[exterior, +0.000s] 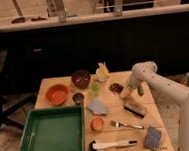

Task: Place grapes in red bowl

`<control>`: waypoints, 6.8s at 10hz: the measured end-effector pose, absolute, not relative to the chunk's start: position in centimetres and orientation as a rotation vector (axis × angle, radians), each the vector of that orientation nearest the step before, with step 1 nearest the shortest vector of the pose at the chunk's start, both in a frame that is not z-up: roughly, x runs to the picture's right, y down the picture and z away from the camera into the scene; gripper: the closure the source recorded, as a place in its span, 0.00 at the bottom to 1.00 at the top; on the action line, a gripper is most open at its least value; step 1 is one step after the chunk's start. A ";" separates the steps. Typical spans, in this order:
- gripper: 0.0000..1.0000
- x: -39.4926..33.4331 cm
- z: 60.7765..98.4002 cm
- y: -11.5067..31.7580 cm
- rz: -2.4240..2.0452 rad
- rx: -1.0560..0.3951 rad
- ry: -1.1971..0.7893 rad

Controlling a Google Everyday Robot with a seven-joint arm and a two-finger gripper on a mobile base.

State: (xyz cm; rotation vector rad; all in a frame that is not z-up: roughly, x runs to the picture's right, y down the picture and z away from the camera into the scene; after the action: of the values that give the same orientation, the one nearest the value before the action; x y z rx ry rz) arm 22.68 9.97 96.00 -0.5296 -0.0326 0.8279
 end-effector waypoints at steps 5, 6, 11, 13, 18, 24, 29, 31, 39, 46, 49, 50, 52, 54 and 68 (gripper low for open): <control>0.84 22.8 95.8 10.0 0.832 -0.530 -0.030; 0.93 22.7 95.6 9.9 0.832 -0.527 -0.035; 1.00 21.5 91.7 7.4 0.826 -0.482 -0.133; 1.00 21.7 89.2 5.8 0.828 -0.443 -0.176; 1.00 22.4 84.4 2.7 0.819 -0.332 -0.265; 1.00 17.3 80.4 0.1 0.678 -0.293 -0.377; 1.00 11.0 77.9 -1.5 0.519 -0.313 -0.476; 1.00 8.4 77.8 -1.6 0.459 -0.327 -0.502; 1.00 1.0 79.0 -1.9 0.312 -0.409 -0.582; 1.00 0.9 79.4 -3.0 0.227 -0.399 -0.596; 1.00 -0.1 80.0 -5.8 0.038 -0.365 -0.615; 1.00 -0.4 79.9 -6.1 -0.009 -0.358 -0.621; 1.00 -1.6 79.7 -6.6 -0.123 -0.346 -0.661; 1.00 -3.7 80.0 -6.7 -0.190 -0.348 -0.697; 1.00 -13.6 84.6 -7.1 -0.404 -0.356 -0.864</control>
State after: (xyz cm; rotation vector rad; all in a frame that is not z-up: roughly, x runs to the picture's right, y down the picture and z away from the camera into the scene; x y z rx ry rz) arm -13.65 -7.06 84.61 -0.3560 -0.8642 -0.4044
